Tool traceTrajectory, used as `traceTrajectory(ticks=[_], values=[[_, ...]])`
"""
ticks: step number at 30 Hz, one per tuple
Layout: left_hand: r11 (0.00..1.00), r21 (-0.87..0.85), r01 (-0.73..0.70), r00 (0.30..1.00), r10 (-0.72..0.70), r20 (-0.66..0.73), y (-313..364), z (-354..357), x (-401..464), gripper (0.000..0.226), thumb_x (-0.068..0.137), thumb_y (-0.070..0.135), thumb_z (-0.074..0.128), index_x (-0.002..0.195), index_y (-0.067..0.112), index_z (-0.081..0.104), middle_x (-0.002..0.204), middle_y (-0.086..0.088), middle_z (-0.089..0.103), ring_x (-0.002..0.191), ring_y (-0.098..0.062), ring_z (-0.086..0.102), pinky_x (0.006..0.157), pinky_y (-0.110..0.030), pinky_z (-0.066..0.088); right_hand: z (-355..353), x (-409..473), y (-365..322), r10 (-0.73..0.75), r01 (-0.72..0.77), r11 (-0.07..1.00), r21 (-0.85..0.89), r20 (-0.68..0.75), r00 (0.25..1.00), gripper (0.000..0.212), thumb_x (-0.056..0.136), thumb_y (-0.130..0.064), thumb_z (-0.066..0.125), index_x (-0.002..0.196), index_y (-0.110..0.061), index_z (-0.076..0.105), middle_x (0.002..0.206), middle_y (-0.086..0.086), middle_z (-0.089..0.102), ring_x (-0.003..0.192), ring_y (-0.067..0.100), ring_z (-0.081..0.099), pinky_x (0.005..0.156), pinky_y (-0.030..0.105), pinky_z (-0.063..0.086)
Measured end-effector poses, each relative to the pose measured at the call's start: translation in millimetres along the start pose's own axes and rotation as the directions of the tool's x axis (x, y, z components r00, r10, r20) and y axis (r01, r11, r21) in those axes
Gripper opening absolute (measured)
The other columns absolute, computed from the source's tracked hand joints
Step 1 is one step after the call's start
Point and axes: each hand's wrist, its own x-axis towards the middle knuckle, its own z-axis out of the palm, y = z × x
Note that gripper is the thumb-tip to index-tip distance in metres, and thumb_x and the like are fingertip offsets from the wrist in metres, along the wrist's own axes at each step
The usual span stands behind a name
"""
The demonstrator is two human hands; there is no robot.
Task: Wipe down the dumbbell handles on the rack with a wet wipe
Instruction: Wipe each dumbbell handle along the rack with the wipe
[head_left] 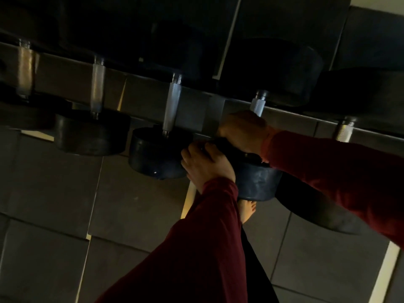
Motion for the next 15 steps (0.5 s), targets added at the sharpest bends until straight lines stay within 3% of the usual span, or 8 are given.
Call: traceTrajectory(ticks=[4,6,8,10,12,15], values=[[1.0,0.029,-0.003,1.0,0.003,0.006,0.3,-1.3,0.6,0.05,0.079,0.036,0.038,0.115,0.012,0.062,0.12,-0.007,0.053,0.111,-0.024,0.044,0.091,-0.035,0.033,-11.9,-34.7,8.3,0.056,-0.036,0.978,0.207,-0.093,0.994,0.01,0.088,-0.019,0.063,0.084,-0.025,0.07,0.084,-0.002,0.069,0.084,0.022,0.065,0.071,0.031,0.048],[0.999,0.039,-0.001,1.0,0.0,0.01,-0.2,-0.5,1.1,0.049,0.079,0.036,0.038,0.115,0.013,0.062,0.12,-0.007,0.053,0.111,-0.024,0.044,0.091,-0.037,0.035,-17.4,-54.9,15.0,0.135,-0.118,0.958,0.263,-0.049,0.99,0.008,0.084,-0.022,0.067,0.08,-0.029,0.07,0.083,-0.005,0.07,0.085,0.02,0.065,0.073,0.029,0.046],[0.999,0.051,-0.002,1.0,0.002,0.01,-1.2,0.5,1.2,0.047,0.08,0.036,0.039,0.115,0.013,0.062,0.119,-0.006,0.053,0.11,-0.023,0.045,0.092,-0.039,0.037,-9.6,-69.2,20.7,0.24,-0.229,0.913,0.338,0.007,0.971,0.014,0.083,-0.019,0.067,0.089,-0.031,0.073,0.093,-0.003,0.073,0.092,0.021,0.065,0.079,0.031,0.05],[0.998,0.058,-0.009,1.0,0.008,0.013,-2.2,1.3,1.1,0.047,0.081,0.036,0.04,0.116,0.014,0.061,0.119,-0.005,0.053,0.109,-0.022,0.044,0.092,-0.04,0.037,3.4,-72.7,23.4,0.374,-0.354,0.826,0.438,0.043,0.926,0.016,0.084,-0.014,0.069,0.093,-0.026,0.075,0.097,-0.004,0.072,0.086,0.016,0.064,0.074,0.026,0.048],[0.998,0.061,-0.001,1.0,0.0,0.014,-3.0,2.1,1.8,0.05,0.08,0.038,0.037,0.117,0.015,0.061,0.12,-0.004,0.052,0.11,-0.022,0.044,0.092,-0.04,0.037,13.6,-68.1,23.9,0.501,-0.466,0.71,0.527,0.087,0.861,0.01,0.085,-0.013,0.071,0.084,-0.022,0.072,0.09,-0.006,0.066,0.075,0.008,0.057,0.066,0.019,0.042],[0.998,0.066,0.005,1.0,-0.006,0.015,-3.4,2.7,2.5,0.052,0.079,0.039,0.036,0.118,0.015,0.061,0.121,-0.005,0.052,0.112,-0.024,0.045,0.094,-0.042,0.038,26.8,-57.1,25.2,0.634,-0.567,0.509,0.648,0.164,0.756,0.025,0.081,-0.01,0.076,0.066,-0.026,0.065,0.08,-0.006,0.064,0.078,0.015,0.065,0.068,0.026,0.051]])
